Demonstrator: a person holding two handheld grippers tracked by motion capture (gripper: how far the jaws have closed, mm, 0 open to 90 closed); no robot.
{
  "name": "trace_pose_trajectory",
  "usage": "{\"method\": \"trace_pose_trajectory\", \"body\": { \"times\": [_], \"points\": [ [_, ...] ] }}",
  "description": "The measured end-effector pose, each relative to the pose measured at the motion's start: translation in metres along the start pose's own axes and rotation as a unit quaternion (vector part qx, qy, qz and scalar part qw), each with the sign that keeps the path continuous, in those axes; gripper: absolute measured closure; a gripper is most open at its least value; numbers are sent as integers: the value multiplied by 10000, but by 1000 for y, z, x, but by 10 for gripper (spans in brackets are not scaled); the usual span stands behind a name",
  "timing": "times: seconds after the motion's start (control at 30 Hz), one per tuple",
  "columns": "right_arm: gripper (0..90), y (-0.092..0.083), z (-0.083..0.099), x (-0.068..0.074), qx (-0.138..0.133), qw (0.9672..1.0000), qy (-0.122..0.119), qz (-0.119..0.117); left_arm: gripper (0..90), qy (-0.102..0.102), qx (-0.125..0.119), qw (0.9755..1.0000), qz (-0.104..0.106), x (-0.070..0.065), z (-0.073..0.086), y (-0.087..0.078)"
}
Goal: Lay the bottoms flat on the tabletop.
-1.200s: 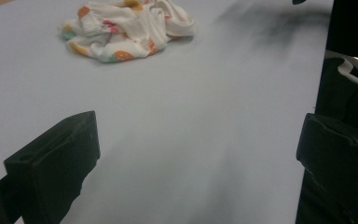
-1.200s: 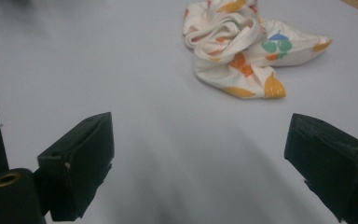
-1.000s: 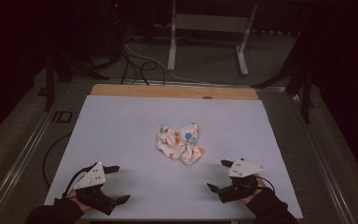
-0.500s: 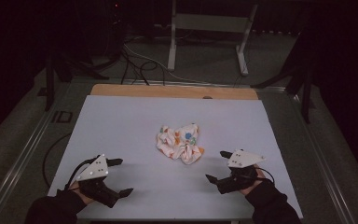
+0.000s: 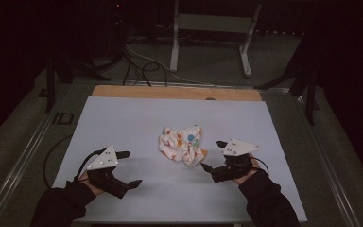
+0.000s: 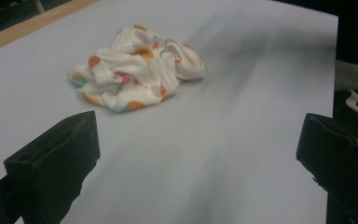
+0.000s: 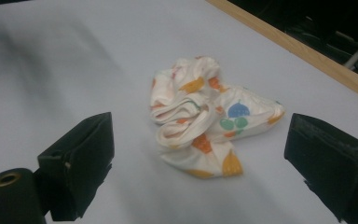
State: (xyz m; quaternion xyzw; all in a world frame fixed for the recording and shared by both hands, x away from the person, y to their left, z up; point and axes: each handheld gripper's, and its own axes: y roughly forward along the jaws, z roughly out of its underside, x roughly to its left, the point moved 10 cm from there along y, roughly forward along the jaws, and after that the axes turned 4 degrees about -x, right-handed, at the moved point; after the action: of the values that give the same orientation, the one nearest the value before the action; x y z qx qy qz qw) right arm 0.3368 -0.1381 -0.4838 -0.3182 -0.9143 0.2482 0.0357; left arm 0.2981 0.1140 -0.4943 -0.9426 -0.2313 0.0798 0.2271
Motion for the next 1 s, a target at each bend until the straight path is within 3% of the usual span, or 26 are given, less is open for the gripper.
{"method": "trace_pose_trajectory", "body": {
  "times": [0.37, 0.63, 0.87, 0.93, 0.97, 1.0],
  "points": [
    [85, 29, -1, -17, 86, 9992, 291, 242, 7, -98, 122, 9996, -228, 10, -6, 27],
    [85, 45, 3, -29, 255, 9976, 476, 437, 7, -227, 314, 9981, -477, 25, -6, 51],
    [145, 63, 11, -46, 423, 9920, 884, 790, 9, -403, 423, 9962, -653, 44, -4, 74],
    [154, 66, 13, -48, 462, 9912, 945, 803, 12, -394, 449, 9962, -634, 45, -3, 77],
    [174, 69, 13, -48, 459, 9909, 979, 800, 12, -403, 529, 9952, -722, 50, -1, 84],
    [220, 73, 16, -53, 486, 9881, 1123, 930, 13, -460, 573, 9947, -721, 52, 0, 87]
  ]
}}
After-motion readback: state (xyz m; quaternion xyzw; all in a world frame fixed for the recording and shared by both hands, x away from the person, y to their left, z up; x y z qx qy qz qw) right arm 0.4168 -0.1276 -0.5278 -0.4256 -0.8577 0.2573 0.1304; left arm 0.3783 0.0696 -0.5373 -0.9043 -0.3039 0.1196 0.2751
